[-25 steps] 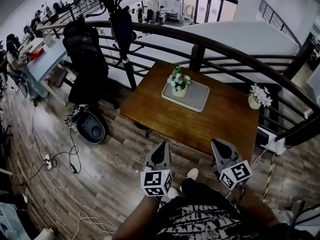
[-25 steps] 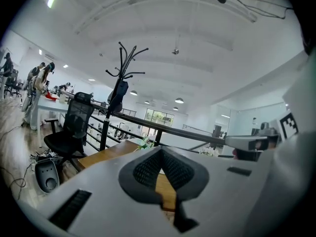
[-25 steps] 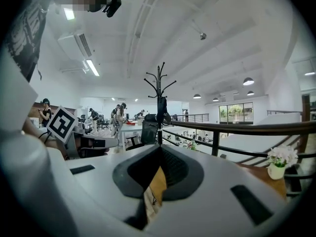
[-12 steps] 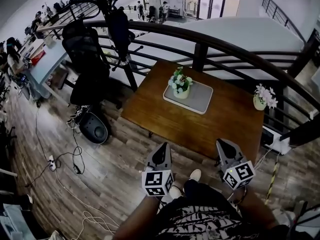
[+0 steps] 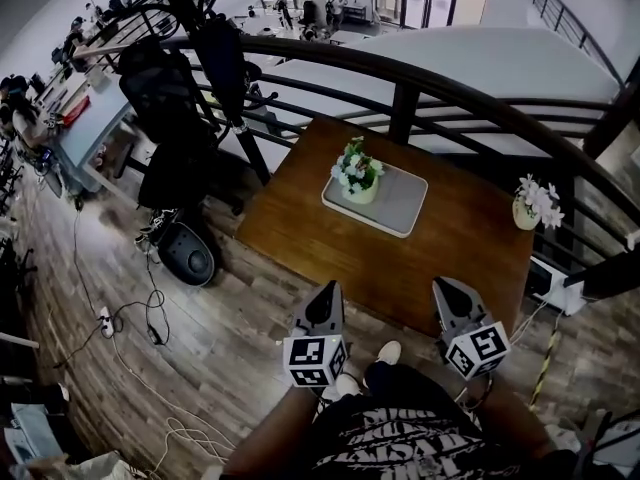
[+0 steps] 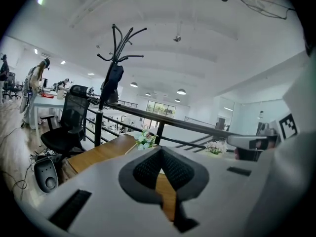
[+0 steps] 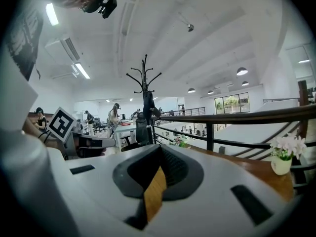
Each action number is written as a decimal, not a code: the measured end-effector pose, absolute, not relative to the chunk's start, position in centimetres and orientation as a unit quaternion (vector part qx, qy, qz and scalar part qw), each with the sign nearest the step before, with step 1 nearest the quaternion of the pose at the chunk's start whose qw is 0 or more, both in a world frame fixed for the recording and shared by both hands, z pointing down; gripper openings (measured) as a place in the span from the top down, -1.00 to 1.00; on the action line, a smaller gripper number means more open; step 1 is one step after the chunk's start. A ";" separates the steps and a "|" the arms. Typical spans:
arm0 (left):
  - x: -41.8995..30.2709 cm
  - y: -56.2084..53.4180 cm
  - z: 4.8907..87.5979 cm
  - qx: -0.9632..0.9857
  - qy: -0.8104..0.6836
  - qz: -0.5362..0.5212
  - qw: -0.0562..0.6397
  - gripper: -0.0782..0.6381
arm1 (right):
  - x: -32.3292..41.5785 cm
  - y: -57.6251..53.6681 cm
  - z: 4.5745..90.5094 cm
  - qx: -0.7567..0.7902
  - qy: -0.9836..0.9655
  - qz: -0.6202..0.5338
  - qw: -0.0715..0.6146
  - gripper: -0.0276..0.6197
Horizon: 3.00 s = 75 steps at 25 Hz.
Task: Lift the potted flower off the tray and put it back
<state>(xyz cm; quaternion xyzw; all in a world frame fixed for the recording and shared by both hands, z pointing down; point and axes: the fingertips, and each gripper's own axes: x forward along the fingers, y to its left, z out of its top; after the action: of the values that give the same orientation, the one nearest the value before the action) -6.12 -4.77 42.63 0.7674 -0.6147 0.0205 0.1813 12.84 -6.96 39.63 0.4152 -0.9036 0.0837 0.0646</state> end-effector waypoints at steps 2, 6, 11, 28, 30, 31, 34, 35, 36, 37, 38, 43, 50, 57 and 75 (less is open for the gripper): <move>-6.4 -6.3 42.7 0.765 -0.618 0.021 0.181 0.79 | 12.2 -8.6 39.5 0.408 -0.906 0.084 0.069 0.92; -7.6 -9.5 42.7 0.757 -0.627 0.017 0.183 0.79 | 10.4 -12.3 39.7 0.391 -0.915 0.084 0.063 0.92; -6.8 -11.8 42.3 0.746 -0.641 0.017 0.179 0.79 | 10.7 -15.1 39.7 0.365 -0.926 0.086 0.051 0.92; -6.0 -18.9 45.5 0.758 -0.621 0.053 0.194 0.79 | 10.7 -21.6 41.1 0.383 -0.916 0.107 0.052 0.92; -6.2 -20.0 47.0 0.762 -0.612 0.069 0.201 0.79 | 10.3 -22.1 41.2 0.393 -0.911 0.110 0.059 0.92; -6.4 -20.6 47.8 0.764 -0.608 0.076 0.202 0.79 | 9.9 -22.3 41.1 0.397 -0.909 0.108 0.064 0.92; -6.7 -22.9 49.8 0.776 -0.592 0.079 0.204 0.79 | 9.0 -23.2 41.5 0.407 -0.905 0.101 0.079 0.92; -6.5 -23.7 50.5 0.781 -0.586 0.076 0.205 0.79 | 8.9 -23.6 41.6 0.411 -0.902 0.103 0.082 0.92; -6.2 -24.5 51.2 0.784 -0.581 0.074 0.205 0.79 | 9.0 -24.0 41.6 0.416 -0.899 0.104 0.086 0.92; -5.8 -25.4 52.0 0.787 -0.578 0.075 0.204 0.79 | 9.0 -24.4 41.7 0.419 -0.897 0.104 0.090 0.92; -5.6 -26.4 52.8 0.788 -0.576 0.079 0.202 0.79 | 9.0 -24.8 41.9 0.421 -0.896 0.102 0.095 0.92; -5.2 -30.4 57.4 0.783 -0.579 0.116 0.197 0.78 | 8.4 -26.3 43.1 0.421 -0.894 0.098 0.115 0.92; -3.9 -33.5 62.0 0.781 -0.571 0.150 0.203 0.39 | 8.6 -26.6 44.1 0.419 -0.892 0.102 0.137 0.92; -5.4 -36.4 64.1 0.772 -0.586 0.170 0.178 -0.05 | 8.8 -25.2 45.6 0.415 -0.888 0.122 0.156 0.92; -5.6 -42.1 67.3 0.775 -0.579 0.184 0.173 -0.50 | 10.5 -24.7 47.2 0.425 -0.878 0.140 0.170 0.92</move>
<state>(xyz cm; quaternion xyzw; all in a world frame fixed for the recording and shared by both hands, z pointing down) -5.62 -42.06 67.30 0.7752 -0.5790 0.1842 0.1730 10.54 -24.71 47.15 0.4253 -0.8778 0.1398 0.1705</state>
